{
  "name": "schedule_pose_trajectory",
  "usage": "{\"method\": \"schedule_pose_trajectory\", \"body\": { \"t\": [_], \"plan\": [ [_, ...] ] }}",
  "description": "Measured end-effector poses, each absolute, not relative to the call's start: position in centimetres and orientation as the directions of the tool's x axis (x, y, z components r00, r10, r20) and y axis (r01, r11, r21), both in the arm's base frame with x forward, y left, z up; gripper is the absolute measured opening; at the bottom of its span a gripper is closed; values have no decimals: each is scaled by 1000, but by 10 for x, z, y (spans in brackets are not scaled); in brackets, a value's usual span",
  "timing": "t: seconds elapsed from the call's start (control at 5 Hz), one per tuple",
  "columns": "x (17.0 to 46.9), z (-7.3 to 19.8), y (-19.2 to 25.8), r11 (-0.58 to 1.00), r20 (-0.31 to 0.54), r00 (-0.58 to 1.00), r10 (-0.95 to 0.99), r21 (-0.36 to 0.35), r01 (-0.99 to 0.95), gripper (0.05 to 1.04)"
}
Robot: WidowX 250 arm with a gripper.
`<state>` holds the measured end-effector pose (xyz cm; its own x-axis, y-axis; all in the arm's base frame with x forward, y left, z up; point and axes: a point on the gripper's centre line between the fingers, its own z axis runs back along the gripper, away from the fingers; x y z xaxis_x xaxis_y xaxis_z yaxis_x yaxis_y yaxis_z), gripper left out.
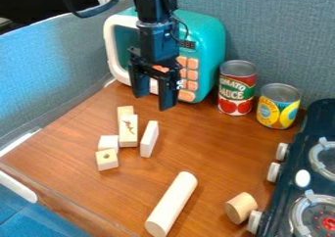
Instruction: Move the rectangular block to the right side of the table
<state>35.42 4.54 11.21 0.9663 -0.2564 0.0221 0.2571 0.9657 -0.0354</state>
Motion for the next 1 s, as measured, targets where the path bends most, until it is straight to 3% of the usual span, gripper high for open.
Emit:
{"method": "schedule_pose_trajectory", "body": {
  "t": [0.2,0.6,0.8,1.0],
  "plan": [
    [352,97,46,969,-19,969,-245,-53,243,1001],
    [353,88,39,994,-8,995,-98,-51,97,1001],
    [353,83,41,996,-20,997,-75,-38,75,1001],
    [360,70,50,999,-19,999,-41,23,41,1001]
  ]
}}
